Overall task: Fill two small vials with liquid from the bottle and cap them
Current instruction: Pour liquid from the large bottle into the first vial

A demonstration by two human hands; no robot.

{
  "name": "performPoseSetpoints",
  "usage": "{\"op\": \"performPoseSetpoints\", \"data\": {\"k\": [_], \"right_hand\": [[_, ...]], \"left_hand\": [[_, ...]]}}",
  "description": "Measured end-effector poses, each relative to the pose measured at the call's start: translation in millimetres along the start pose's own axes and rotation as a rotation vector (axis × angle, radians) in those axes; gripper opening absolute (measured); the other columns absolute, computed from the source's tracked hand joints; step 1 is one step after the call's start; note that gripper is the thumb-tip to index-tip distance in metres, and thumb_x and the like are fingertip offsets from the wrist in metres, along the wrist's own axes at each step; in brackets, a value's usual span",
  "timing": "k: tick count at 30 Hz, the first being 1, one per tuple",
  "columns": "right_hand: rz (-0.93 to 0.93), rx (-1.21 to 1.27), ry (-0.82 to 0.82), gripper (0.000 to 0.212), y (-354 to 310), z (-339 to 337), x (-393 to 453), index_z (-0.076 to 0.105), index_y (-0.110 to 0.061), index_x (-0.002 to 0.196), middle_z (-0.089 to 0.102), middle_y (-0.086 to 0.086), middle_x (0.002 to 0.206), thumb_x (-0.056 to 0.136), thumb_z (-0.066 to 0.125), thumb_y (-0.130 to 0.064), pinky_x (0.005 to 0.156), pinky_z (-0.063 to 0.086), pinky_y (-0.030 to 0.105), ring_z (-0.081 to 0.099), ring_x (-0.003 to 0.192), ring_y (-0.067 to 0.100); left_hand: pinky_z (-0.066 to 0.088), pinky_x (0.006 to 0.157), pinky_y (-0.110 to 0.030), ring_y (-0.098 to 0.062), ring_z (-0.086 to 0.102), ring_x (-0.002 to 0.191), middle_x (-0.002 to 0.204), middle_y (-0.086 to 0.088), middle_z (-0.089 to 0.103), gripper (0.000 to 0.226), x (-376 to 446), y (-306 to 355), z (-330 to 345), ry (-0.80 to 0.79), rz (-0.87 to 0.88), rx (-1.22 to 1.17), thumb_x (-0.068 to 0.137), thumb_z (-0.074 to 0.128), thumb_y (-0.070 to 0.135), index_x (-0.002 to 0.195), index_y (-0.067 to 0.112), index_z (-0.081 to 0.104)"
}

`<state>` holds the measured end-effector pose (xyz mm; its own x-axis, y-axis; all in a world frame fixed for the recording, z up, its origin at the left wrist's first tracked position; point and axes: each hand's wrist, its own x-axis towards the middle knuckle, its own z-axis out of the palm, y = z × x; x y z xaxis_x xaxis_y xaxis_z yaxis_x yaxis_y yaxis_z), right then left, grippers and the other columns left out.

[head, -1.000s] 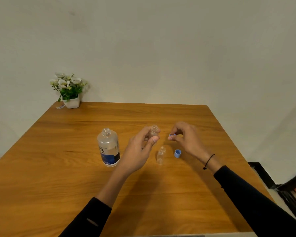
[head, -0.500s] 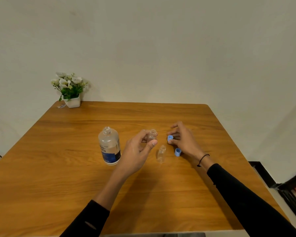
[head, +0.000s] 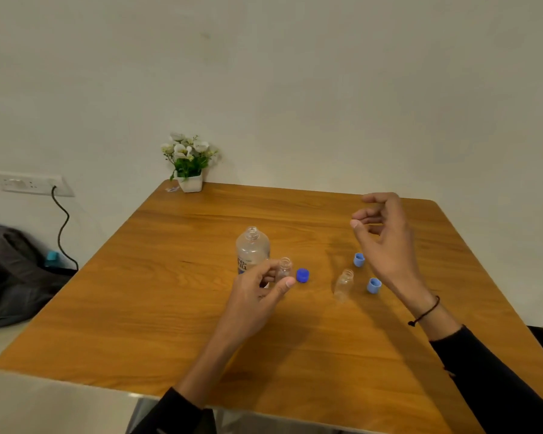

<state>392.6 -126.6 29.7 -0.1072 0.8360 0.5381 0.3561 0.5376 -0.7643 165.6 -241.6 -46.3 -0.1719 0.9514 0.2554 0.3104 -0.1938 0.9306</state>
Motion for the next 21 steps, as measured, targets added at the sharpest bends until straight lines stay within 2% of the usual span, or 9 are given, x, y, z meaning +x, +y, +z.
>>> {"op": "performPoseSetpoints", "data": {"k": [2, 6, 9, 12, 15, 18, 21], "right_hand": [[-0.006, 0.036, -0.059, 0.038, -12, 13, -4, 0.055, -0.018, 0.128, 0.069, 0.0, 0.106, 0.096, 0.071, -0.004, 0.08, 0.055, 0.016, 0.067, 0.097, 0.009], [0.03, 0.081, -0.182, 0.038, -25, 44, -14, 0.057, -0.018, 0.125, 0.068, 0.003, 0.108, 0.095, 0.07, 0.001, 0.081, 0.054, 0.015, 0.066, 0.097, 0.008], [0.097, 0.118, -0.328, 0.045, -25, 69, -24, 0.055, -0.024, 0.129, 0.066, -0.001, 0.114, 0.093, 0.073, -0.003, 0.085, 0.055, 0.018, 0.065, 0.104, 0.005], [0.139, 0.122, -0.494, 0.062, -20, 94, -35, 0.048, -0.024, 0.143, 0.061, -0.004, 0.129, 0.09, 0.079, -0.011, 0.101, 0.056, 0.027, 0.061, 0.119, 0.005], [0.176, 0.15, -0.623, 0.092, -13, 119, -48, 0.035, -0.029, 0.154, 0.052, -0.01, 0.145, 0.08, 0.089, -0.021, 0.11, 0.05, 0.031, 0.054, 0.132, 0.008], [0.157, 0.13, -0.617, 0.106, -8, 142, -60, 0.024, -0.045, 0.151, 0.046, -0.03, 0.139, 0.069, 0.091, -0.045, 0.098, 0.049, 0.017, 0.052, 0.127, -0.003], [0.15, 0.151, -0.496, 0.105, -7, 161, -68, 0.025, -0.045, 0.146, 0.05, -0.024, 0.139, 0.067, 0.094, -0.052, 0.095, 0.049, 0.01, 0.052, 0.127, -0.006]], "left_hand": [[0.063, 0.075, -0.021, -0.018, 0.073, 0.104, 0.11, -0.006, 0.078, 0.022, -4, -1, -10, -0.005, -0.01, 0.006, 0.1, 0.075, 0.027, 0.121, 0.021, 0.076], [0.058, 0.069, -0.015, -0.01, 0.072, 0.097, 0.109, -0.004, 0.079, 0.021, -10, -4, -27, 0.051, 0.008, 0.033, 0.098, 0.077, 0.022, 0.118, 0.018, 0.076], [0.059, 0.07, -0.017, -0.017, 0.072, 0.096, 0.105, -0.005, 0.078, 0.021, -13, -9, -43, 0.075, -0.007, 0.016, 0.097, 0.078, 0.02, 0.118, 0.018, 0.076], [0.06, 0.072, -0.018, -0.012, 0.073, 0.097, 0.104, 0.002, 0.078, 0.023, -16, -14, -57, 0.097, 0.004, 0.034, 0.097, 0.077, 0.023, 0.12, 0.022, 0.076], [0.058, 0.07, -0.014, -0.002, 0.072, 0.096, 0.102, 0.016, 0.077, 0.027, -18, -16, -71, 0.13, 0.016, 0.054, 0.097, 0.074, 0.036, 0.122, 0.027, 0.075], [0.06, 0.075, -0.017, 0.001, 0.071, 0.101, 0.106, 0.02, 0.077, 0.032, -16, -20, -81, 0.153, -0.003, 0.074, 0.097, 0.069, 0.046, 0.126, 0.035, 0.072], [0.067, 0.086, -0.032, -0.008, 0.074, 0.11, 0.113, 0.008, 0.079, 0.035, -13, -24, -83, 0.17, -0.009, 0.044, 0.102, 0.068, 0.038, 0.135, 0.03, 0.067]]}}
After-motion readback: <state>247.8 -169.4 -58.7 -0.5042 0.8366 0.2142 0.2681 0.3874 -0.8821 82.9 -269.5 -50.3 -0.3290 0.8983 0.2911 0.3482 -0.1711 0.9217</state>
